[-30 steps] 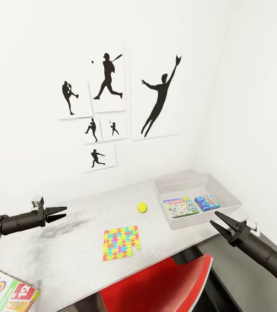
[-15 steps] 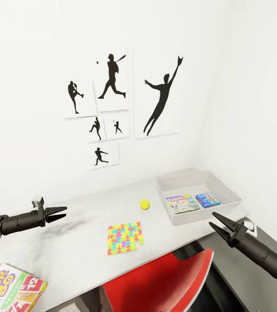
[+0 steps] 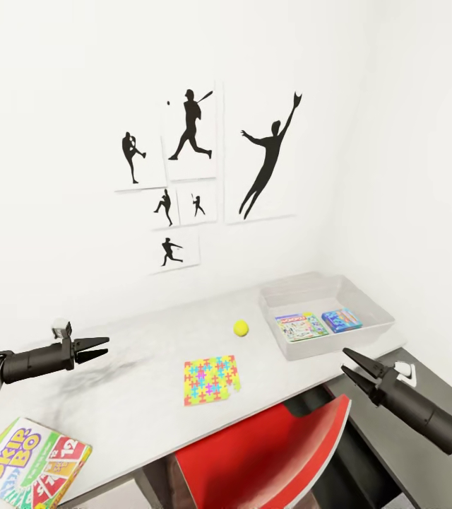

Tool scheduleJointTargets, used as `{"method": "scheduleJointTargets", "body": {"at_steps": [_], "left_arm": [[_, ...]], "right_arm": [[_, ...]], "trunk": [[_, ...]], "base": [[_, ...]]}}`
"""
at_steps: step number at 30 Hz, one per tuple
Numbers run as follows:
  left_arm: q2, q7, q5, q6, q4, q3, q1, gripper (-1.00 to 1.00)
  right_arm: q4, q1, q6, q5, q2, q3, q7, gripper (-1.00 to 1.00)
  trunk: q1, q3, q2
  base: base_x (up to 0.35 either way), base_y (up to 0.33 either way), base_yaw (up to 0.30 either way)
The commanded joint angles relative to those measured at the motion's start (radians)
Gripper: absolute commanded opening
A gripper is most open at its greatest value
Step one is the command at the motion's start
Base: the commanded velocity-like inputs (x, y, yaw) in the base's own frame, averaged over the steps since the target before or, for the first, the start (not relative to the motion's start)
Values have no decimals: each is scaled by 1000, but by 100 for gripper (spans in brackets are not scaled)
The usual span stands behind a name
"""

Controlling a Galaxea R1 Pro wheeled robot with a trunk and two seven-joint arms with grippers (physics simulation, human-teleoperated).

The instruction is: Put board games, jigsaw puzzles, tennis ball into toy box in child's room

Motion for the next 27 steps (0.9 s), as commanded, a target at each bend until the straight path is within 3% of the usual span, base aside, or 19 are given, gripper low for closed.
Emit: {"method": "scheduleJointTargets", "body": {"at_steps": [1, 11, 13, 18, 27], "left_arm": [[0, -7, -8, 10, -1, 2, -1, 100], [1, -7, -8, 10, -1, 2, -1, 100], [1, -7, -8, 10, -1, 2, -1, 100], [1, -7, -8, 10, -1, 2, -1, 100], [1, -6, -7, 10, -1, 2, -1, 100]], "right_arm": [[0, -1, 5, 3, 0, 3, -12, 100], [-4, -12, 5, 0, 3, 96, -300, 100], [-5, -15, 5, 0, 19, 106, -339, 100], [-5, -23, 6, 2, 44, 113, -363, 100], [-5, -28, 5, 3, 60, 115, -402, 100]], "trunk": [[1, -2, -2], [1, -2, -2], [1, -2, -2], [1, -2, -2], [1, -2, -2]], "base": [[-10, 7, 0], [-2, 2, 0], [0, 0, 0], [0, 0, 34], [-10, 2, 227]]}}
